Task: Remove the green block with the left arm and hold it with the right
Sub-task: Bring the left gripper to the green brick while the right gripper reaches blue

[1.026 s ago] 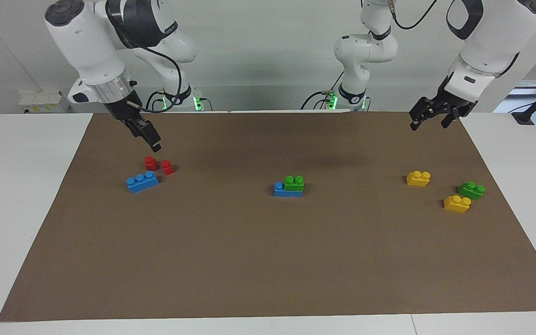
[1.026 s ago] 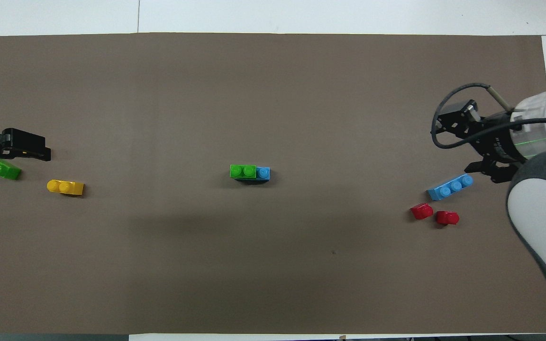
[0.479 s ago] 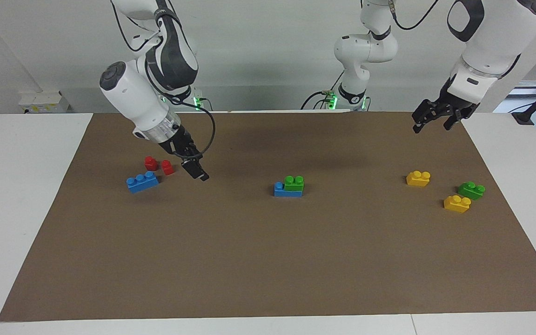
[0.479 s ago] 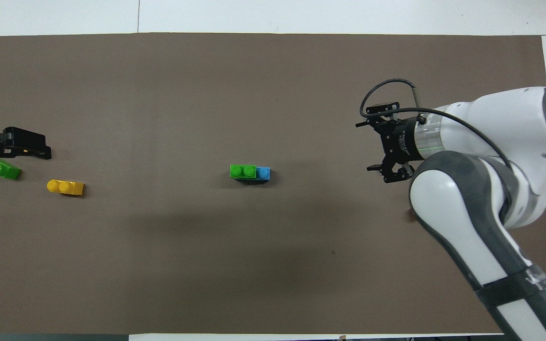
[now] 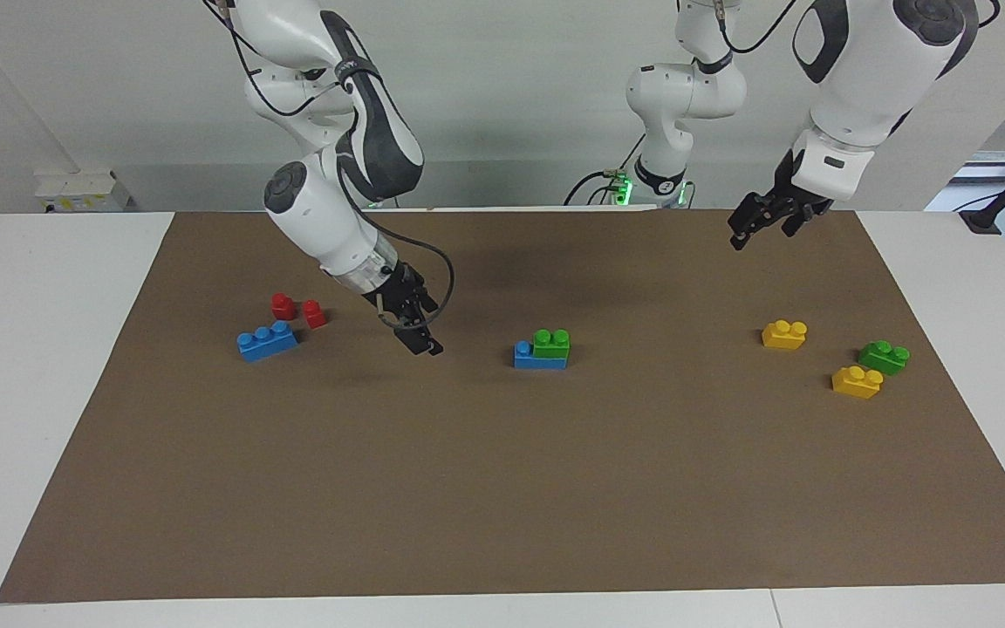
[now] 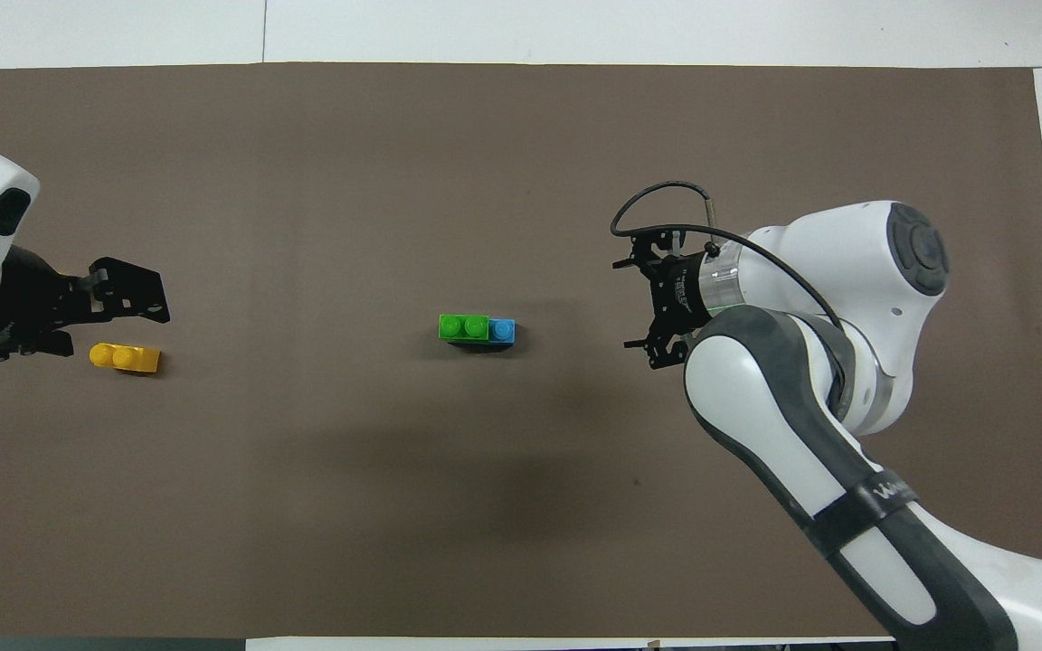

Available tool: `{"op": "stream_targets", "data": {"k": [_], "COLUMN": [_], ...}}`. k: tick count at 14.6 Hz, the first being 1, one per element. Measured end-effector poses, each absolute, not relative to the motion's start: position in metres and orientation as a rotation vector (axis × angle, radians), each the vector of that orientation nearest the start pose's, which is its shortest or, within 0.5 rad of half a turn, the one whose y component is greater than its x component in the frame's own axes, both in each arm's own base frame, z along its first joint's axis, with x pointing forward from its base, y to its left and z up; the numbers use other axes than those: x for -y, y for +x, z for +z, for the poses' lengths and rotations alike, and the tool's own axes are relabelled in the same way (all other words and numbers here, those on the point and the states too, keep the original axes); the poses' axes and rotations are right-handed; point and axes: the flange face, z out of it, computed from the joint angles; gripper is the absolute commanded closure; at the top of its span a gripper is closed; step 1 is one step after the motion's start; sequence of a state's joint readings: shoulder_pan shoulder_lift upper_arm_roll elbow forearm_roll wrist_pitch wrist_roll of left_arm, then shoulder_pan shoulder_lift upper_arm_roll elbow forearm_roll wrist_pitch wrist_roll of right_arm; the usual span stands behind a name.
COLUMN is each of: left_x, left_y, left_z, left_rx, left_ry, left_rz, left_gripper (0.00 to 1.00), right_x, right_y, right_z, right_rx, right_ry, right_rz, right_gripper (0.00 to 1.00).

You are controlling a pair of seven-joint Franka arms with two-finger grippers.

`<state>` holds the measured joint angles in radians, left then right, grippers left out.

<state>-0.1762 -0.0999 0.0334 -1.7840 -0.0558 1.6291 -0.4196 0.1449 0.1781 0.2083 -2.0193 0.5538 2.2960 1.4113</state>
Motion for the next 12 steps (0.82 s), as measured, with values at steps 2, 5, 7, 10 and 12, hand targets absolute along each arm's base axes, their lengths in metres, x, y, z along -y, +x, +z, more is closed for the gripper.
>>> {"op": "stream_targets", "data": {"k": [2, 5, 7, 10, 12], "left_x": [0.1, 0.146, 0.177, 0.223, 0.249], "left_y": [0.51, 0.496, 0.49, 0.474, 0.462], "left_z": [0.574, 0.569, 0.57, 0.559, 0.546], "left_rx": [0.569, 0.975, 1.268, 1.578, 1.728], "left_ry": [-3.132, -3.027, -2.938, -2.796, -2.715], "left_rz": [0.11, 0.097, 0.056, 0.05, 0.049], "left_gripper": [0.0, 0.0, 0.0, 0.0, 0.0], "right_x": [-0.234, -0.254, -0.275, -0.302, -0.314], "right_y": [0.551, 0.554, 0.556, 0.558, 0.561], "right_z": [0.355, 0.337, 0.332, 0.321, 0.315], "right_rx": [-1.777, -1.774, -1.763, -1.765, -1.768], "right_ry": [-2.119, -2.107, -2.06, -2.034, -2.016], "right_rz": [0.466, 0.479, 0.476, 0.472, 0.453], "right_gripper": [0.0, 0.0, 0.0, 0.0, 0.0]}}
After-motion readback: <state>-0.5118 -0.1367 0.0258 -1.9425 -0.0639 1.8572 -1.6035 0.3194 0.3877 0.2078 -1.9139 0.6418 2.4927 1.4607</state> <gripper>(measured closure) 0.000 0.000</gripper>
